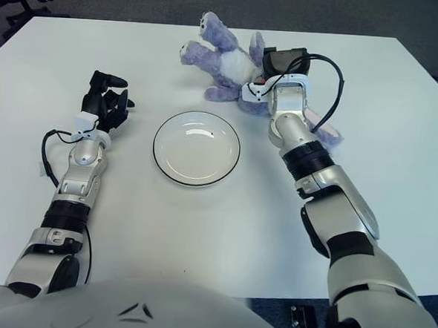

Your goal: Put the doll into the plate.

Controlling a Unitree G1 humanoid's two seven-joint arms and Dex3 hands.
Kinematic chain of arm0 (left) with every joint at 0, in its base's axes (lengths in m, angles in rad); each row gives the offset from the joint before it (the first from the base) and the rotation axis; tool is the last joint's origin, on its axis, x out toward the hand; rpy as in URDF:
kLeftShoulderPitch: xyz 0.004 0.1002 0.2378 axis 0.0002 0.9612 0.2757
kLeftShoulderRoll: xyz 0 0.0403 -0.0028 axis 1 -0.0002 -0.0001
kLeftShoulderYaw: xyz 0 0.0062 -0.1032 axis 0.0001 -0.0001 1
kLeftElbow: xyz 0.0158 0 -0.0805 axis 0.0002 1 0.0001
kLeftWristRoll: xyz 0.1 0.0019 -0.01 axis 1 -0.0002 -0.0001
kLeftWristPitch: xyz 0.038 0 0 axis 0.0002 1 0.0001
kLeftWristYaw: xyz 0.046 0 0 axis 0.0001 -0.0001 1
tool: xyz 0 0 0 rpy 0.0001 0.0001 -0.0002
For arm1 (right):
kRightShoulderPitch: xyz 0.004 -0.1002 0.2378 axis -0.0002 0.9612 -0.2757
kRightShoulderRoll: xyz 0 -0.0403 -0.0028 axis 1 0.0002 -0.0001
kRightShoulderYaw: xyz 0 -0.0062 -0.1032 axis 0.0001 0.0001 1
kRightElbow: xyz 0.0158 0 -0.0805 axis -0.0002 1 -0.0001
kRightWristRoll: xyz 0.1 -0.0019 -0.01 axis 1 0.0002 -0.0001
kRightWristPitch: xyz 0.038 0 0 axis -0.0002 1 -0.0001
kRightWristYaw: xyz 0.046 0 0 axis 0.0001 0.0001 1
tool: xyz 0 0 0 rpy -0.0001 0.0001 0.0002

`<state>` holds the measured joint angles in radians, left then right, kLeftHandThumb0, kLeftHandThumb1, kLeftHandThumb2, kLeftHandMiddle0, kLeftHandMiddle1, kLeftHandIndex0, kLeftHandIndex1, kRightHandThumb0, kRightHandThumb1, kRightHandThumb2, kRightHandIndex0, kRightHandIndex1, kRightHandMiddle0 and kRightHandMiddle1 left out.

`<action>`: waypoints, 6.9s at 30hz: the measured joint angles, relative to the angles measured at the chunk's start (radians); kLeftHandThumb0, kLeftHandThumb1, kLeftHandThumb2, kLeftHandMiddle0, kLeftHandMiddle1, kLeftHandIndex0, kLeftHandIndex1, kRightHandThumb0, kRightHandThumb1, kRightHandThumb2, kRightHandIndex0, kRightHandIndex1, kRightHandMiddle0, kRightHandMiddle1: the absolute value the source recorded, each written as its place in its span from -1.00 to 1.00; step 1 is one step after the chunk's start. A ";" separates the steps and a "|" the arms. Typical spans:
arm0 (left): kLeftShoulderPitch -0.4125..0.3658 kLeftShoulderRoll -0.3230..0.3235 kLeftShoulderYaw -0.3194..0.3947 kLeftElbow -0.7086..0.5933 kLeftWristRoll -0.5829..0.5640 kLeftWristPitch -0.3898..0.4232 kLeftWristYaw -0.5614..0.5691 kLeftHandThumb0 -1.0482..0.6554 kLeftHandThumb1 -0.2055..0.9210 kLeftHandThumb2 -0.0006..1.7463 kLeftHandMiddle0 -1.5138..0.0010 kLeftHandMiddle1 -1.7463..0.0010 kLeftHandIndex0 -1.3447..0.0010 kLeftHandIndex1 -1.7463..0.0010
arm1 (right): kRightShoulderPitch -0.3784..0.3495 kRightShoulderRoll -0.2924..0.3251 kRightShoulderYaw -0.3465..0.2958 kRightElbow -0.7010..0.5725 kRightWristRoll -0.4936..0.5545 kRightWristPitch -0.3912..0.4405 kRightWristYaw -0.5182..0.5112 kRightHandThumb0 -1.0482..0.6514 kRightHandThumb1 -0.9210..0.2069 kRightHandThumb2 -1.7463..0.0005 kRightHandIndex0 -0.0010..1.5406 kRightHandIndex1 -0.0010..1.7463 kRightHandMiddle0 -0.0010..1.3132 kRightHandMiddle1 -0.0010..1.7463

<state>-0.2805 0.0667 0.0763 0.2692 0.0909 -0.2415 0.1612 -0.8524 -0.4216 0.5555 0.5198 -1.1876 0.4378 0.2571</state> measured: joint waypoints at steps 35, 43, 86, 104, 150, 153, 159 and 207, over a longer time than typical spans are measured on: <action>0.014 0.002 0.004 -0.041 0.001 0.042 0.016 -0.17 1.00 -0.46 0.18 -0.69 0.64 -0.95 | -0.065 0.108 0.000 0.147 0.095 0.056 0.006 -0.94 -1.00 -0.01 -0.41 -0.98 -0.67 -0.99; 0.014 0.001 0.003 -0.043 0.001 0.045 0.016 -0.17 1.00 -0.46 0.17 -0.68 0.63 -0.94 | -0.070 0.140 -0.009 0.179 0.137 0.087 0.002 -0.94 -1.00 0.00 -0.41 -0.99 -0.67 -0.99; 0.019 -0.003 0.004 -0.055 0.005 0.046 0.033 -0.17 1.00 -0.46 0.14 -0.71 0.63 -0.94 | -0.154 0.251 -0.017 0.593 0.297 -0.020 -0.575 0.27 -0.92 0.60 0.08 -0.98 0.27 -0.95; 0.019 -0.005 0.004 -0.054 0.005 0.045 0.034 -0.17 1.00 -0.46 0.13 -0.73 0.63 -0.94 | -0.111 0.218 -0.125 0.563 0.436 -0.202 -0.767 0.28 -0.99 0.72 -0.04 0.99 0.04 1.00; 0.017 -0.004 0.004 -0.035 0.005 0.041 0.034 -0.17 1.00 -0.47 0.11 -0.67 0.62 -0.93 | -0.039 0.005 -0.180 0.349 0.482 -0.687 -0.803 0.48 -0.22 -0.16 -0.03 1.00 -0.10 1.00; 0.017 -0.003 0.004 -0.034 0.005 0.041 0.034 -0.17 1.00 -0.47 0.11 -0.67 0.62 -0.93 | -0.037 -0.003 -0.193 0.332 0.492 -0.698 -0.791 0.48 -0.21 -0.16 -0.03 1.00 -0.09 1.00; 0.015 -0.002 0.004 -0.032 0.005 0.038 0.034 -0.17 1.00 -0.47 0.10 -0.66 0.61 -0.93 | -0.031 -0.018 -0.216 0.284 0.504 -0.701 -0.745 0.48 -0.20 -0.17 -0.03 1.00 -0.09 1.00; 0.007 0.011 0.007 -0.010 0.000 0.035 0.033 -0.18 1.00 -0.48 0.09 -0.63 0.61 -0.93 | 0.146 -0.059 -0.411 -0.286 0.857 -0.694 -0.094 0.31 -0.55 0.38 0.12 1.00 0.02 1.00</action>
<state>-0.2730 0.0778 0.0836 0.2593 0.0910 -0.2070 0.1938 -0.7067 -0.4805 0.1450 0.2343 -0.3309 -0.2565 0.1632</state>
